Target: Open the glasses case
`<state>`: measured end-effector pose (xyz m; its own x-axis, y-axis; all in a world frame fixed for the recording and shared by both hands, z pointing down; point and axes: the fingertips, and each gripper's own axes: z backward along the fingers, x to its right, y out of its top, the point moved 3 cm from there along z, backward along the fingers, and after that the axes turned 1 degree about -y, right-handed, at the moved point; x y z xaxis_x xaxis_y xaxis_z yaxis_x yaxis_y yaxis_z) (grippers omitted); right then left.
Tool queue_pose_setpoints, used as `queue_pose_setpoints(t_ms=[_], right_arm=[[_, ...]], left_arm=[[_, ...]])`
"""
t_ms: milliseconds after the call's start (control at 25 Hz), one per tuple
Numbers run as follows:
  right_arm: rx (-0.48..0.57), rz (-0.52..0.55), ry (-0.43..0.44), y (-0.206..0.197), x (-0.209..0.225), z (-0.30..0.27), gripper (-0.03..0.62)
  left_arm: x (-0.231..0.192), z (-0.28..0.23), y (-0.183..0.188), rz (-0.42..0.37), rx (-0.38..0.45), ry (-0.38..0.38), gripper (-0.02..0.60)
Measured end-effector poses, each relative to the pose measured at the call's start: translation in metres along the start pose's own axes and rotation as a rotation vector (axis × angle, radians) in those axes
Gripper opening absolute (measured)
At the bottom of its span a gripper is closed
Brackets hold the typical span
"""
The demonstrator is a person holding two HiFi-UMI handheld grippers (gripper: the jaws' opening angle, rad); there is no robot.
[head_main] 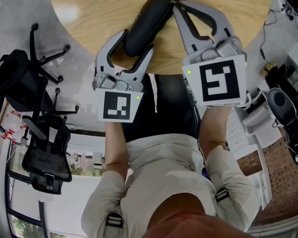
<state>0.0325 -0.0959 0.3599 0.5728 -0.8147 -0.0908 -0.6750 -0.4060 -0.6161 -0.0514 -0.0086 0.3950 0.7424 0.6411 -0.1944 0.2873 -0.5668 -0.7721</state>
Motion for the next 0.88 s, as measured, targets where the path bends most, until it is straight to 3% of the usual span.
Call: queue_pose_setpoints(t_ms=[880], right_arm=[[0.01,-0.037,0.024,-0.007,0.011,-0.017,0.021]], left_arm=[[0.001,0.0,0.001,0.012,-0.001,0.004,0.295]])
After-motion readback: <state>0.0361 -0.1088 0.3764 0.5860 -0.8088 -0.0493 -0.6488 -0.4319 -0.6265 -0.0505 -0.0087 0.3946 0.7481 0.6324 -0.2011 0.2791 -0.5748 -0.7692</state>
